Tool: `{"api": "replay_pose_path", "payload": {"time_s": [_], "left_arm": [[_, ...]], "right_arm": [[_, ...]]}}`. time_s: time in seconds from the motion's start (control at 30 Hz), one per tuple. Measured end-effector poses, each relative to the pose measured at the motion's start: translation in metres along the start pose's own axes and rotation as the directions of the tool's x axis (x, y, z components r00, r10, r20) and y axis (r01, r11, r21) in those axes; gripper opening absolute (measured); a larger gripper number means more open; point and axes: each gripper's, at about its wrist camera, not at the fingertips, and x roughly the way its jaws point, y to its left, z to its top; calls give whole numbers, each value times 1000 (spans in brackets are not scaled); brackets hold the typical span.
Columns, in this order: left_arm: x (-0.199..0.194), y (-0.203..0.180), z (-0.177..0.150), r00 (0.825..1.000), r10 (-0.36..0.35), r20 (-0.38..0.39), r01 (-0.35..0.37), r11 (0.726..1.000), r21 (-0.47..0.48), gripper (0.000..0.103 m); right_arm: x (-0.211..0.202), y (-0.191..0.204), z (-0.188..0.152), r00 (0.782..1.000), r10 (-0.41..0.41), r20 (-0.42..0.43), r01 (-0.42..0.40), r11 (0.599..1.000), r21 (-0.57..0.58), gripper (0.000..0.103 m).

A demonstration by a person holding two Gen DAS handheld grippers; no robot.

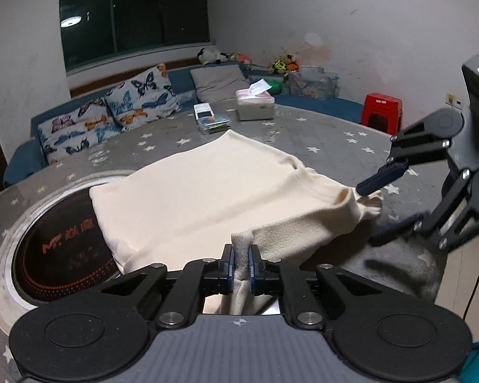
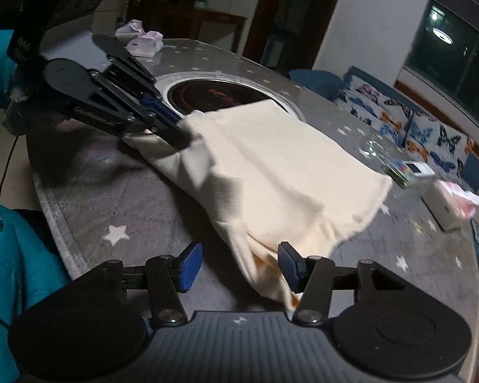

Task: Fold clothes

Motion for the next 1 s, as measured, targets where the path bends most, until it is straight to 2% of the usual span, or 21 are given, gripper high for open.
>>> {"api": "replay_pose_path", "payload": {"time_s": [0.1, 0.17, 0.23, 0.27, 0.33, 0.5, 0.7, 0.8, 0.83, 0.9, 1.0], "left_arm": [[0, 1, -1, 1000, -3, -4, 3, 1000, -8, 10], [-2, 1, -1, 1000, -7, -6, 7, 1000, -7, 11], [-6, 0, -3, 1000, -11, -5, 11, 1000, -2, 15], [-9, -1, -5, 1000, -9, -2, 9, 1000, 8, 16], [-15, -3, -10, 1000, 0, 2, 0, 999, 34, 25], [-25, -10, -24, 1000, 24, -9, -23, 994, 111, 30], [-24, -13, -36, 998, 63, -24, -58, 982, 182, 30], [-22, -14, -39, 996, 79, -29, -72, 976, 208, 27], [-23, -13, -39, 996, 79, -28, -71, 976, 206, 16], [-28, -11, -38, 997, 73, -20, -68, 980, 186, 8], [-36, -9, -36, 998, 63, -5, -61, 985, 160, 5]], "right_arm": [[12, 4, 2, 1000, -14, 26, 15, 999, -31, 49], [17, 4, 5, 999, -21, 37, 22, 999, -39, 41], [20, 2, 8, 999, -9, 33, 9, 1000, -26, 25], [21, 0, 9, 1000, 1, 29, 0, 1000, -14, 22], [21, -6, 11, 1000, 12, 29, -13, 1000, 17, 17], [18, -18, 17, 999, 26, 39, -29, 995, 98, 12], [17, -25, 24, 999, 16, 50, -23, 987, 158, 11], [17, -24, 23, 999, 5, 53, -14, 984, 180, 10], [17, -23, 22, 998, 2, 56, -13, 982, 186, 10], [12, -20, 22, 997, -9, 71, -5, 981, 195, 9], [2, -17, 22, 995, -25, 99, 5, 979, 201, 8]]}}
